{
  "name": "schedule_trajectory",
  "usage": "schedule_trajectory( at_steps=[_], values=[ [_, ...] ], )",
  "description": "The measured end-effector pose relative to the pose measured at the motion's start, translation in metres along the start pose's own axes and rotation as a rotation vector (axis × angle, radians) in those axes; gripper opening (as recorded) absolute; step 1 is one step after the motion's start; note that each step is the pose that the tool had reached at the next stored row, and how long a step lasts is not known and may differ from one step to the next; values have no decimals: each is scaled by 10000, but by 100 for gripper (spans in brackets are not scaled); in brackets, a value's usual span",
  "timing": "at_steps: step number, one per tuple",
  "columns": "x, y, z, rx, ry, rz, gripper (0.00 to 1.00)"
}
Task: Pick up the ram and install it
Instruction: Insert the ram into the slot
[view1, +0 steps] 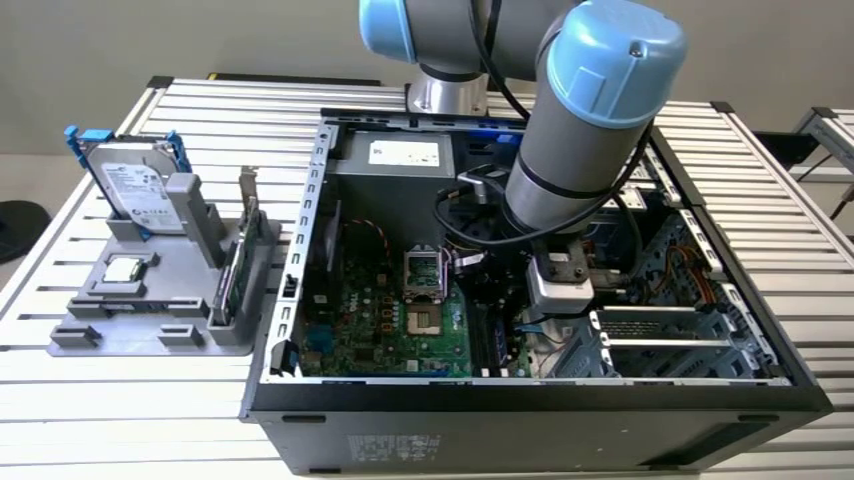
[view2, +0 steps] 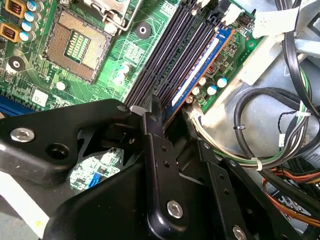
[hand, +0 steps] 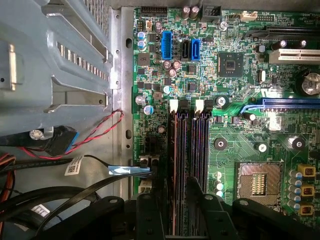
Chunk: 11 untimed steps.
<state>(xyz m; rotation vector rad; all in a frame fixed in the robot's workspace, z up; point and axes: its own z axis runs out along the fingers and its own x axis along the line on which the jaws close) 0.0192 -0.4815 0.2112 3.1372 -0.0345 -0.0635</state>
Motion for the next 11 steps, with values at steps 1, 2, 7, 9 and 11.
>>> schedule_trajectory(
  at_steps=[1, 2, 7, 9, 11],
  values=[
    [0, 0, 0, 1, 0, 0, 100],
    [0, 0, -3, 3, 0, 0, 100],
    [-6, 1, -146, 1, -1, 0, 100],
    [-9, 1, -222, 0, -1, 1, 100],
    [-12, 1, -294, 2, 0, 3, 100]
  ],
)
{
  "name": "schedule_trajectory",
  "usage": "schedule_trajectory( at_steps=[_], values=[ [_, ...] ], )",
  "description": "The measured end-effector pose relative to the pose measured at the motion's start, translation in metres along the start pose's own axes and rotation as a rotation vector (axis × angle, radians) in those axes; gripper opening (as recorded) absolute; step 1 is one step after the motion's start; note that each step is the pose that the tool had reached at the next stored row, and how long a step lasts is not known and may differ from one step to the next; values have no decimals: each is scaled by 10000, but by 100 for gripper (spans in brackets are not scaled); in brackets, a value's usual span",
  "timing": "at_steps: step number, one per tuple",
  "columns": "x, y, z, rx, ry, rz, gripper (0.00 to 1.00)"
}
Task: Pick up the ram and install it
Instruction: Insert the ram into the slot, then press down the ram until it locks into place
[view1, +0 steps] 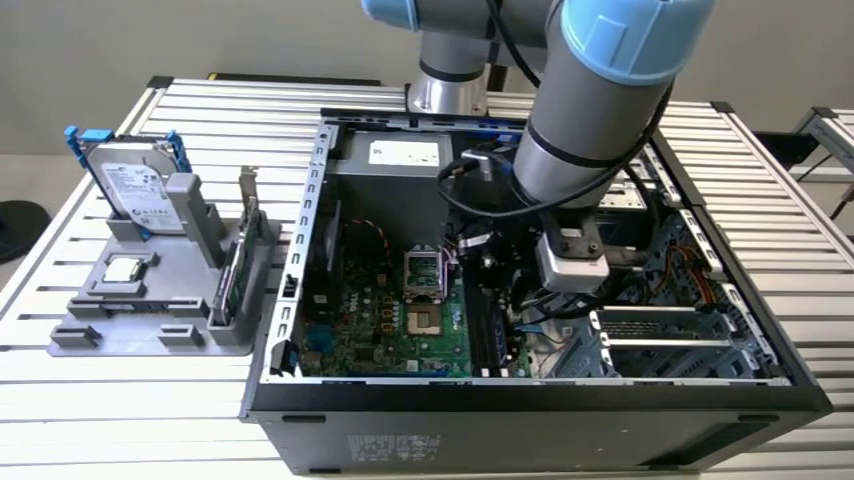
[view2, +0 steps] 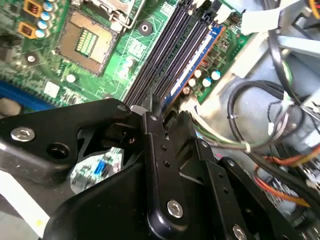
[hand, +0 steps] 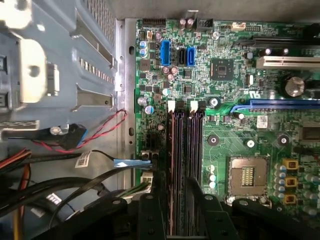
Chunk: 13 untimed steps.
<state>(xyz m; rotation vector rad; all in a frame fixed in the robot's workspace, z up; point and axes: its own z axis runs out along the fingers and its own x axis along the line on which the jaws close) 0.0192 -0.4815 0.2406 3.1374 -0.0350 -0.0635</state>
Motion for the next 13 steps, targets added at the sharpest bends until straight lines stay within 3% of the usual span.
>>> schedule_trajectory(
  at_steps=[4, 10, 11, 13],
  values=[
    [-4, 1, -96, 0, 0, 2, 100],
    [-6, 1, -103, 2, 24, 0, 100],
    [-6, 1, -104, 1, 24, 1, 0],
    [-6, 1, -104, 1, 25, 1, 0]
  ],
)
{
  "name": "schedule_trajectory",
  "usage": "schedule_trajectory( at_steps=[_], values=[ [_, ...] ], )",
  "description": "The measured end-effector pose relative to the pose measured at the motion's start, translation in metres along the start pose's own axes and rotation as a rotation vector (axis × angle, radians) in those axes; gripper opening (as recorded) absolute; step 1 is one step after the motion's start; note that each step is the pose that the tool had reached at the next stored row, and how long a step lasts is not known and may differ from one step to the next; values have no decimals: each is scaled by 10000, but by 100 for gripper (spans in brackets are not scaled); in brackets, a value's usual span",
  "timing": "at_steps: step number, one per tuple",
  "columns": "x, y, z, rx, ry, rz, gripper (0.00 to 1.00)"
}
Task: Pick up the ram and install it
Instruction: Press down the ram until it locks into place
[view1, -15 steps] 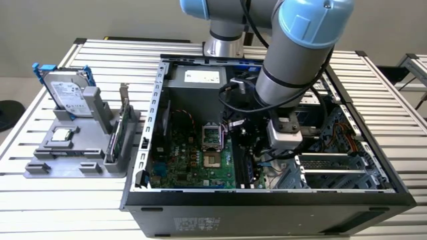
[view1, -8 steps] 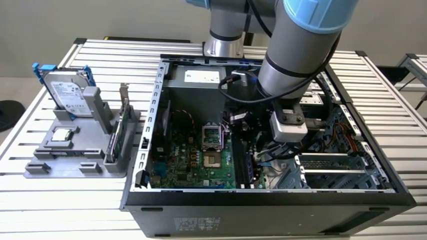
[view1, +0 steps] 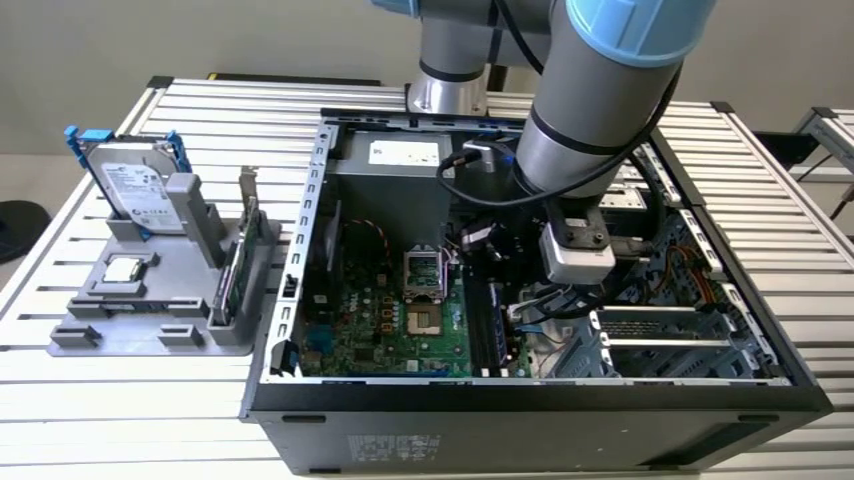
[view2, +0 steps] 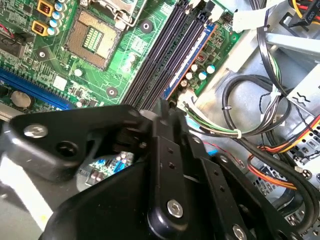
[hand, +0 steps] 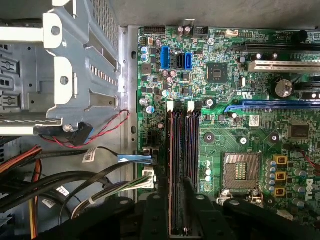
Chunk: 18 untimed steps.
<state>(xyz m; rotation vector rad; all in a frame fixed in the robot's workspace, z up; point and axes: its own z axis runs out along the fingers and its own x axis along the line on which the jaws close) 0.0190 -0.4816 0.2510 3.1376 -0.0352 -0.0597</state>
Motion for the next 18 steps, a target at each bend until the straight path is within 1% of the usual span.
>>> schedule_trajectory(
  at_steps=[15, 18],
  values=[
    [0, 0, 0, 1, 9, 0, 0],
    [-2, 0, 0, -3, 10, -84, 0]
  ],
)
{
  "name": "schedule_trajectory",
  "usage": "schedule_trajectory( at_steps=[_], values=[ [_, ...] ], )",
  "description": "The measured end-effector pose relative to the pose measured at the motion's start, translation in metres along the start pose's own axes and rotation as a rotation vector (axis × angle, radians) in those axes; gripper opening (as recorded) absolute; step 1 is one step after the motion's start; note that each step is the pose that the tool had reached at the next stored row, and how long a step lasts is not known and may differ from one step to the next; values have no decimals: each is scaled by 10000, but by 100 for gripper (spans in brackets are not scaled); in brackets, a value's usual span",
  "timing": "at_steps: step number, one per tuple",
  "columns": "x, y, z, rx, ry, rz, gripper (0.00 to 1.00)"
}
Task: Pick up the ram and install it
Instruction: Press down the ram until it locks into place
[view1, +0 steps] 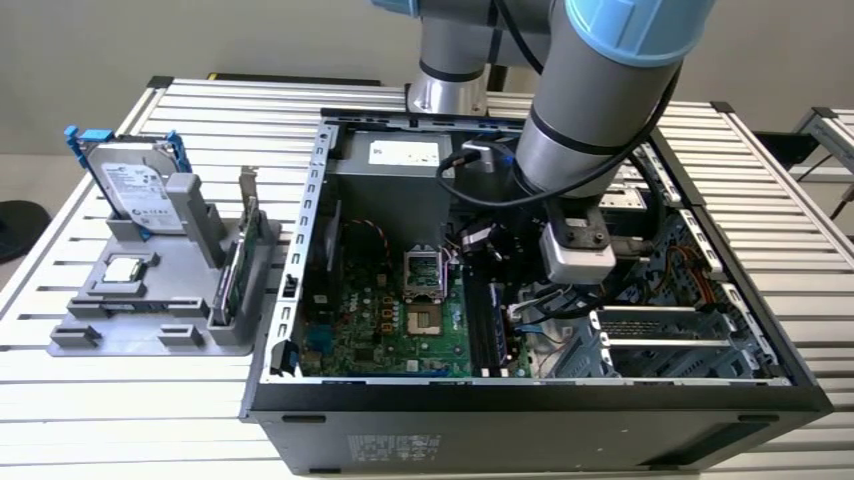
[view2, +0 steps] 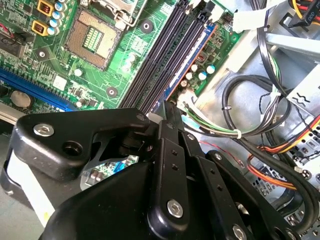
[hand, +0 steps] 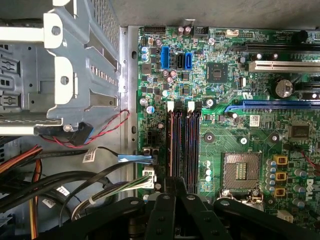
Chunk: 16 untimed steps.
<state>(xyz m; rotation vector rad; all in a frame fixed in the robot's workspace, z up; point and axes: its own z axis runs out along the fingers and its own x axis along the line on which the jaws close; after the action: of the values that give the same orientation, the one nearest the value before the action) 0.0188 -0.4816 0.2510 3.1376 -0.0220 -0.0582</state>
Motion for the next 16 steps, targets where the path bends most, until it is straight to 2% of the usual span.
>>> schedule_trajectory(
  at_steps=[16],
  values=[
    [-4, -10, 1, -55, -8, -1492, 0]
  ],
)
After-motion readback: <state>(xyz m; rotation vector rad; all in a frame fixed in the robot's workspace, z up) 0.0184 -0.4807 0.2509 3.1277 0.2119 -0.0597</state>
